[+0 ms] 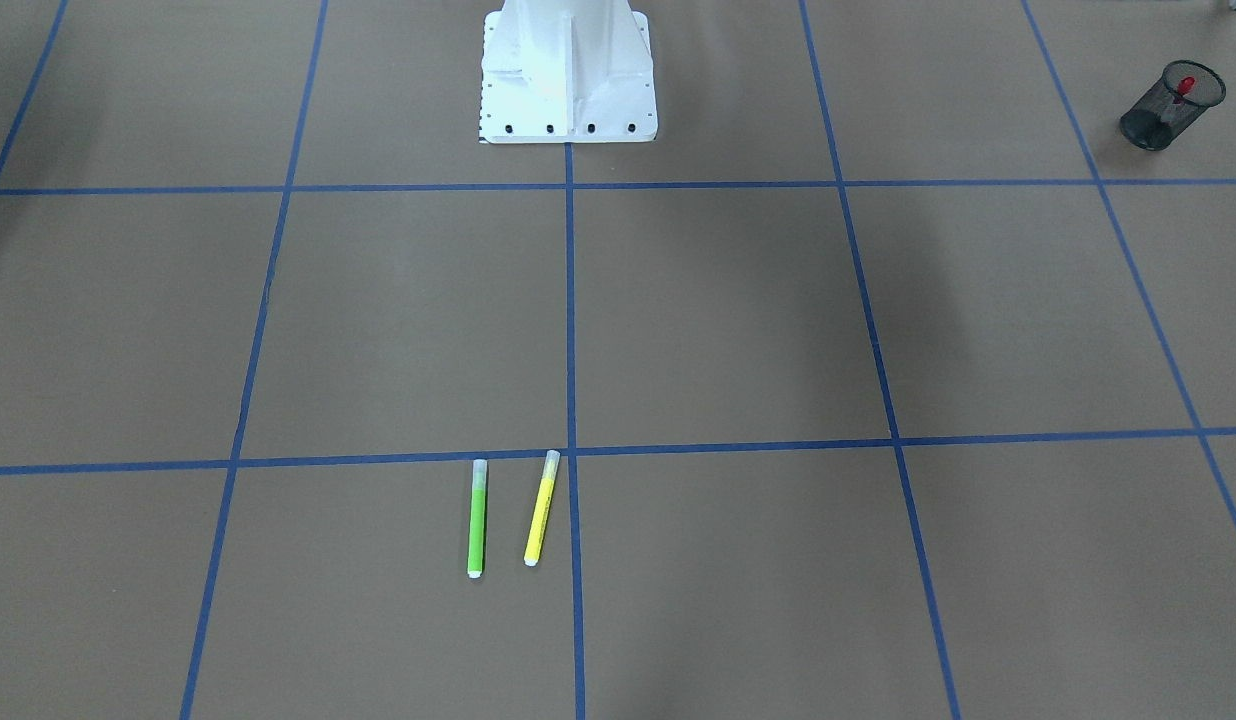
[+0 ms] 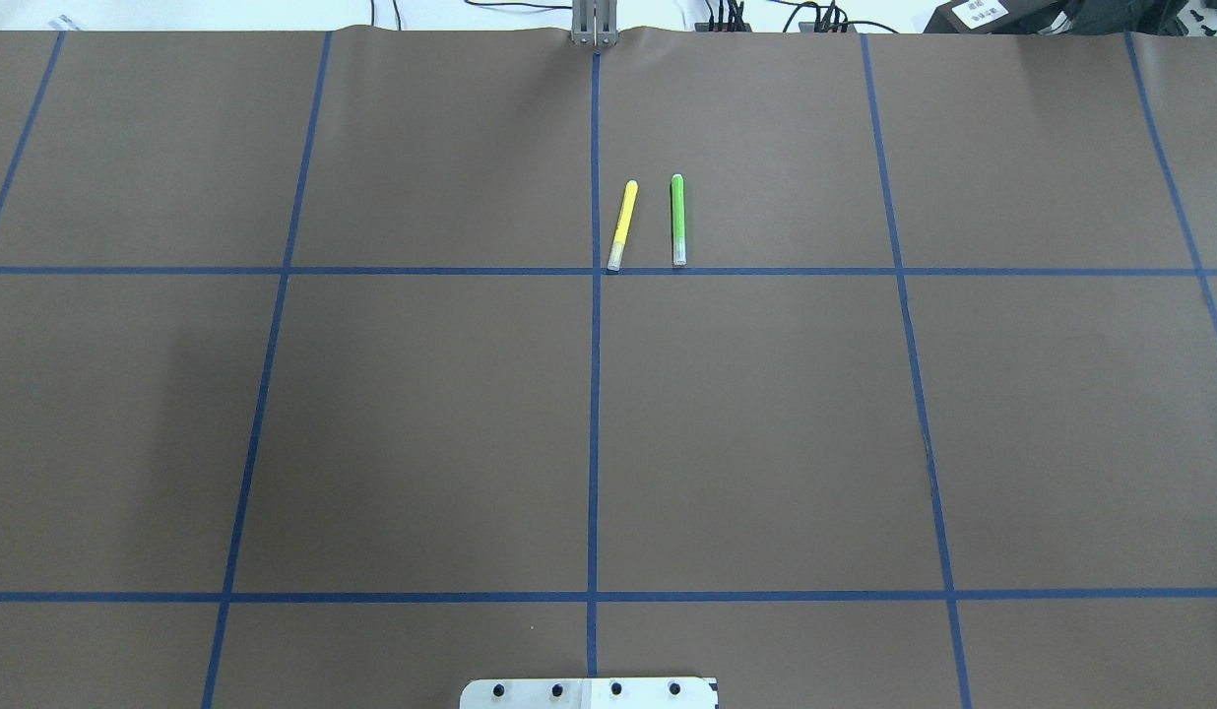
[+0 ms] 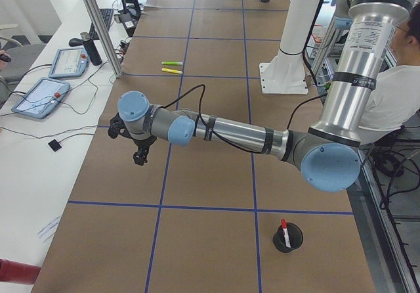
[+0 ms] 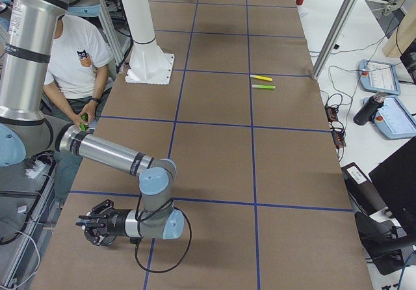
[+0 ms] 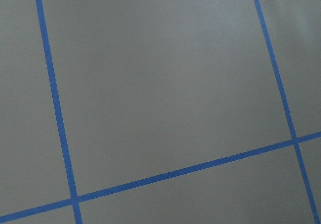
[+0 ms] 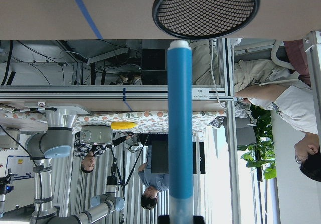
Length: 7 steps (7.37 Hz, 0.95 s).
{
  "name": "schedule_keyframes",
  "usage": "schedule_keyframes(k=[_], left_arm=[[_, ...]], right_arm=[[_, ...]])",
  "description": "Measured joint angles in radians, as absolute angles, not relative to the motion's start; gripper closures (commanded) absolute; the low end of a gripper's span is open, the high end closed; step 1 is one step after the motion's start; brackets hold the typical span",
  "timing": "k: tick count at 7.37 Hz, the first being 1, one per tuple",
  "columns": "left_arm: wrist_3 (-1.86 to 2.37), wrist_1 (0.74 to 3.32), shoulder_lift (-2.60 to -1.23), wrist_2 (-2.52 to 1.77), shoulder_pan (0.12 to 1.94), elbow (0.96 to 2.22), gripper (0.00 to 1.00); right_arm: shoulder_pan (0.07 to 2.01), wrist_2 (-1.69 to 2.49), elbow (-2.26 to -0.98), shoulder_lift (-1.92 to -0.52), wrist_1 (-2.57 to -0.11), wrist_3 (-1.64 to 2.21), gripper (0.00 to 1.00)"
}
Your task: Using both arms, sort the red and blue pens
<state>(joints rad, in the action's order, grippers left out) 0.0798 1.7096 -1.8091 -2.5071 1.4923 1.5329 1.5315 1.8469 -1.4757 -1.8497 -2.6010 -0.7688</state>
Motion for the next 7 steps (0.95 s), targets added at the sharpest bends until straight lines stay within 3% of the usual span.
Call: schedule_keyframes(k=[4, 5, 6, 7], left_arm=[[0.081, 1.703, -1.798, -2.507, 1.494, 1.564, 0.00], [0.081, 1.703, -1.797, -2.508, 1.495, 1.565, 0.00], [0.081, 1.702, -1.797, -2.508, 1.495, 1.565, 0.00], [0.081, 1.701, -1.797, -2.508, 1.495, 1.564, 0.00]], right_arm=[[1.531, 1.904, -1.426, -1.847, -2.573, -0.796, 1.00], [1.530, 1.909, -1.426, -1.847, -2.583, -0.801, 0.74], [1.530, 1.912, -1.426, -1.847, -2.588, -0.800, 0.01], [1.531, 1.919, -1.426, -1.847, -2.589, -0.797, 0.00]])
